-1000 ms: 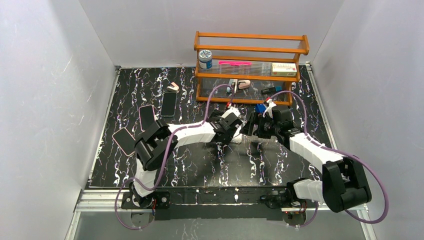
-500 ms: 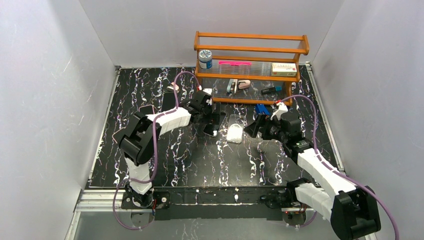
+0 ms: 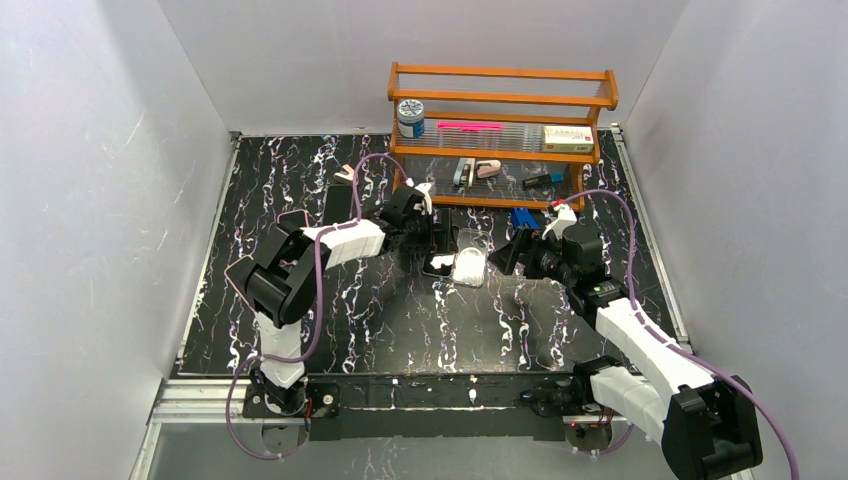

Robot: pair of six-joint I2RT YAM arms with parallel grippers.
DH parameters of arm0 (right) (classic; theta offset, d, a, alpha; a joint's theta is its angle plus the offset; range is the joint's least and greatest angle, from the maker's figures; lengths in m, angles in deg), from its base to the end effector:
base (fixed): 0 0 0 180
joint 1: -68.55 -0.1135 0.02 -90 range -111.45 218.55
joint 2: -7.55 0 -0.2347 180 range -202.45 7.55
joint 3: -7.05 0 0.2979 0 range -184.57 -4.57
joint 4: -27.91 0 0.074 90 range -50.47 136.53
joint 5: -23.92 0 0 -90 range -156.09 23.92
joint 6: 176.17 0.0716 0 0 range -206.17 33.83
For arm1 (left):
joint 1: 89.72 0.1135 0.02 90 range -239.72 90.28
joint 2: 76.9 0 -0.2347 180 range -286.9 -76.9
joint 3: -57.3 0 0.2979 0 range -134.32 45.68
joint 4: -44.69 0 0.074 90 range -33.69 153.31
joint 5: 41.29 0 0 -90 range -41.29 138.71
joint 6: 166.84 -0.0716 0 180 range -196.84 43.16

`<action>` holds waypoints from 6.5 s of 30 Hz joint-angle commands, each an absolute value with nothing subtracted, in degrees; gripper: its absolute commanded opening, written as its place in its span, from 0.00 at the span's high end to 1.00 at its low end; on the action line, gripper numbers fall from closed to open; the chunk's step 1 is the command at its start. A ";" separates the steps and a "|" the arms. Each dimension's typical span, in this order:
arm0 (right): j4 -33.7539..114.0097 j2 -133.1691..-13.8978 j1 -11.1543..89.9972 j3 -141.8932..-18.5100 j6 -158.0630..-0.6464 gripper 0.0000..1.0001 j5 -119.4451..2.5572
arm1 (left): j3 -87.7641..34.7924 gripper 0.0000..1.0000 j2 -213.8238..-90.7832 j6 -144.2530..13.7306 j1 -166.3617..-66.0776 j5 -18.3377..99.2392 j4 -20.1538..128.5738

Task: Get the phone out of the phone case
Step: Place the phone at the center of the board, then pick up the phone at the center of the board.

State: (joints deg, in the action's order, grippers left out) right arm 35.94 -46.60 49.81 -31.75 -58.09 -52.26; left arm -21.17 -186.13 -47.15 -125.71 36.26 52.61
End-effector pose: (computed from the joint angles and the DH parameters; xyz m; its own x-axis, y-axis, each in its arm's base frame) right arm 0.2801 0.1131 0.1679 -0.5761 0.2872 -0.7652 -0.2816 0.8092 0.5157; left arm 0.3677 -0.2861 0.0928 -0.7910 -0.0233 -0.6114 0.3663 0.7824 -0.5037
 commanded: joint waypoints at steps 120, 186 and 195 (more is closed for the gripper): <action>-2.93 -84.92 11.80 -39.69 -40.35 0.92 -63.91 | 24.37 0.68 -148.47 -16.47 -119.43 39.62 29.06; -29.64 -61.56 34.00 -24.29 -26.76 0.39 -31.68 | 20.93 1.00 -135.64 -8.37 -122.75 29.44 2.20; -33.30 -62.51 26.17 -21.79 -28.42 0.35 -40.01 | 22.46 1.00 -134.57 -3.55 -123.37 38.44 -0.89</action>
